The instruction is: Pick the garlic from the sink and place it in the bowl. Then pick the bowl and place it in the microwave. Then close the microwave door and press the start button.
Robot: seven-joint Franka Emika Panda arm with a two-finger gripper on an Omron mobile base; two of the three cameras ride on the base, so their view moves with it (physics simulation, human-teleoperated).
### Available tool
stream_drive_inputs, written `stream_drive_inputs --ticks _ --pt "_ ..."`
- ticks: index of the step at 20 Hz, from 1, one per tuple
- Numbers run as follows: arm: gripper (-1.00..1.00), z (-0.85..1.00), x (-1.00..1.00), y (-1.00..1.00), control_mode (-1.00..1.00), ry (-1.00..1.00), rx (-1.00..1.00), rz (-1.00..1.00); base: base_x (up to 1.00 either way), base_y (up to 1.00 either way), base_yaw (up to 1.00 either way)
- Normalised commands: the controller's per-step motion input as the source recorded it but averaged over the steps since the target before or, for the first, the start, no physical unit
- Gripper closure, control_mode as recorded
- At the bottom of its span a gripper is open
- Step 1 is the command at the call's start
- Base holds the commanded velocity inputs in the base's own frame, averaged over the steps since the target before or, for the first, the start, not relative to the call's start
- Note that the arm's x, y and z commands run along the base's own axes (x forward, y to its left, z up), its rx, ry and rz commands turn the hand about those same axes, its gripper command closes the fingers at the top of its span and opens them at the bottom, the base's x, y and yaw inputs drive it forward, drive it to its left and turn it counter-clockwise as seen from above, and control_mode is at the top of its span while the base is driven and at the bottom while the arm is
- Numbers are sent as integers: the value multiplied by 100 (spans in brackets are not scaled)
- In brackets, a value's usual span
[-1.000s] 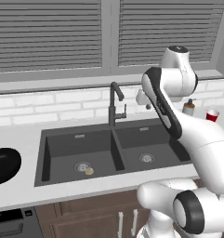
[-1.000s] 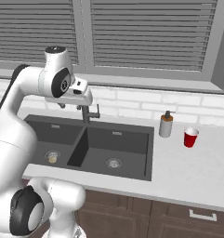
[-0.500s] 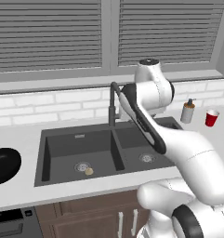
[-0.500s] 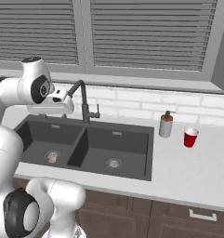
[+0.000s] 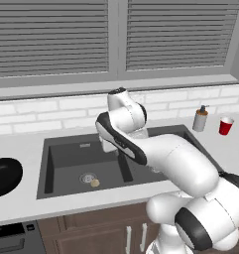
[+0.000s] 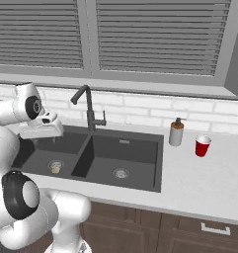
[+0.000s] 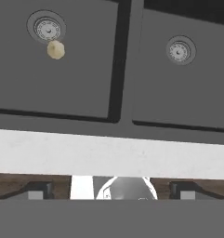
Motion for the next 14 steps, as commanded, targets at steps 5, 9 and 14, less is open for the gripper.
stream_drive_inputs --ticks 5,9,14 --pt "-100 -83 3 0 -100 0 0 -5 0 0 0" --pt "-100 -63 10 4 -100 0 3 -4 0 0 0" --pt "-100 -40 22 6 -100 -1 6 -6 0 0 0"
